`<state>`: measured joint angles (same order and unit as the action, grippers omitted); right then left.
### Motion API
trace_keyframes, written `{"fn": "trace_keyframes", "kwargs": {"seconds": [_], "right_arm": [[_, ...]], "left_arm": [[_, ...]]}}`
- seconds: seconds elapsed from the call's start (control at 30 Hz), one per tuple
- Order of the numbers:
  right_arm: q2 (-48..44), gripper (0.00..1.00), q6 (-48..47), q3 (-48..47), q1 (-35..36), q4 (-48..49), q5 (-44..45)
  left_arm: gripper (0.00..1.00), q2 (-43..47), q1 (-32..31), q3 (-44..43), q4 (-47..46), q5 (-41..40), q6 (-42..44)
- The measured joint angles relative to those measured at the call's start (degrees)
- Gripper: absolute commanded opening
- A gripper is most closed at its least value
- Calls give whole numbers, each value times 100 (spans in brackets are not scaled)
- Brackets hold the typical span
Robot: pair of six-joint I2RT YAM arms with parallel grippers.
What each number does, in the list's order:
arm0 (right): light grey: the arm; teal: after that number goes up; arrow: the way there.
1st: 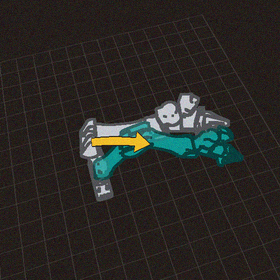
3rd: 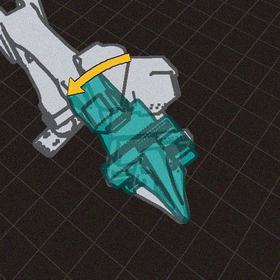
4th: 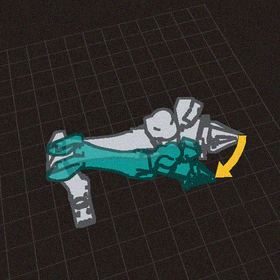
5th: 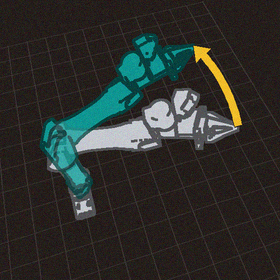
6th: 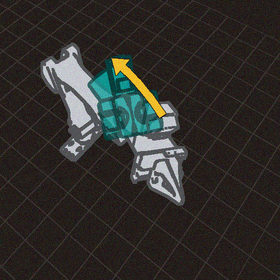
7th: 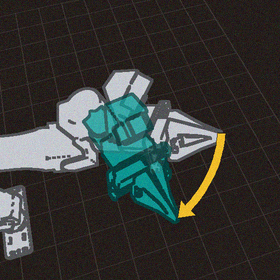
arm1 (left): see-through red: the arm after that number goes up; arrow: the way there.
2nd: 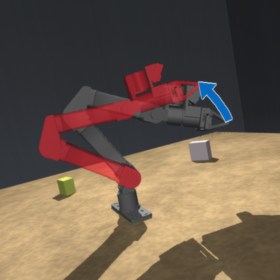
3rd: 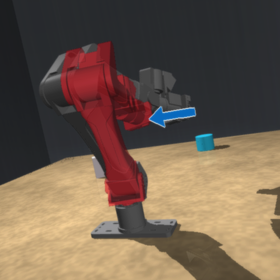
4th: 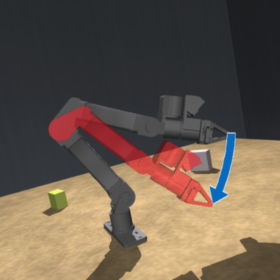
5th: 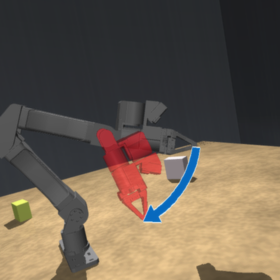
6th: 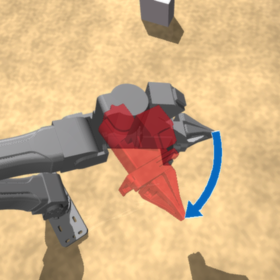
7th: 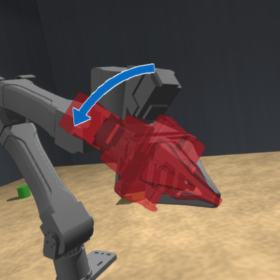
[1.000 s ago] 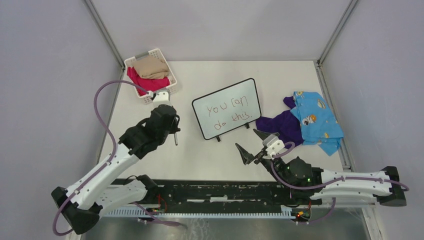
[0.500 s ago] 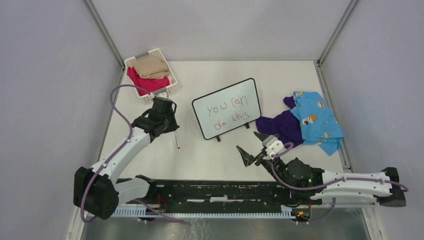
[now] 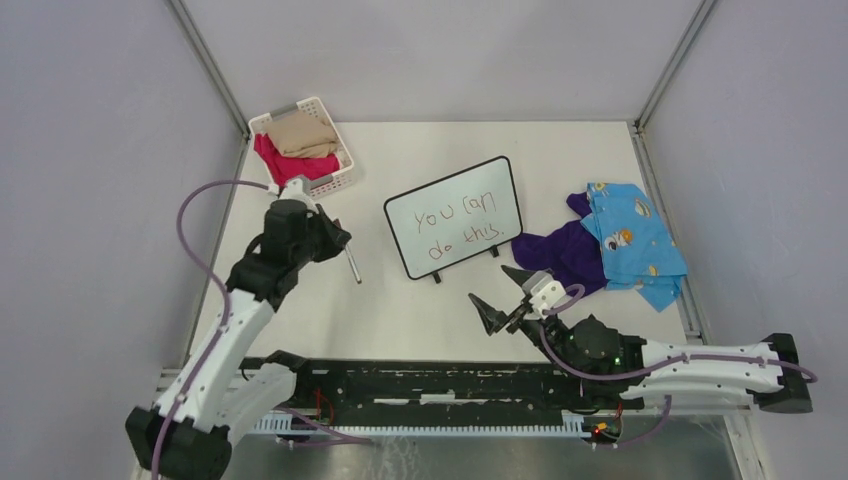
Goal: Write a sentence on the whiteboard
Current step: Place the whiteboard marker at the center of the board.
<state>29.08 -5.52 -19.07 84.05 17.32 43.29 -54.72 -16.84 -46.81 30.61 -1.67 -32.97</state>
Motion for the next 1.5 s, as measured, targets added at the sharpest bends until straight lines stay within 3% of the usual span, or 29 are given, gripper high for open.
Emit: {"fn": "trace_keyframes", "kwargs": {"seconds": [0.2, 0.3, 0.33, 0.5, 0.67, 0.8, 0.9, 1.07, 1.13, 1.3, 1.5], "right_arm": [[1180, 81, 133, -450, -127, 503, -636], [1895, 81, 450, -953, -479, 697, -1331], [2402, 81, 828, -1357, -852, 1010, -1967], [2894, 80, 1222, -1744, -1091, 1351, -2581], [3484, 72, 1698, -2114, -1333, 1650, -3176], [3849, 61, 1978, -2286, -1425, 1692, -3453], [4004, 42, 2103, -2337, -1449, 1690, -3578], [4142, 15, 2236, -2422, -1471, 1698, -3727], [4142, 9, 2262, -2422, -1475, 1711, -3696], [4138, 2, 2234, -2422, -1515, 1749, -3755], [4135, 0, 2221, -2420, -1508, 1757, -3816]], "left_arm": [[2, 1353, -35, -275, -638, 1200, -87], [2, 1456, -105, -201, -1078, 1897, -278], [2, 1471, -190, 2, -1495, 2544, -531], [2, 1475, -345, 251, -2142, 3161, -846], [2, 1499, -492, 280, -2529, 3501, -962], [2, 1552, -568, 284, -2664, 3587, -966], [3, 1574, -584, 286, -2695, 3637, -966], [32, 1574, -619, 291, -2881, 3674, -975], [43, 1578, -619, 291, -2973, 3757, -1040], [50, 1576, -638, 291, -3126, 3790, -1185], [45, 1567, -638, 291, -3191, 3729, -1259]]}}
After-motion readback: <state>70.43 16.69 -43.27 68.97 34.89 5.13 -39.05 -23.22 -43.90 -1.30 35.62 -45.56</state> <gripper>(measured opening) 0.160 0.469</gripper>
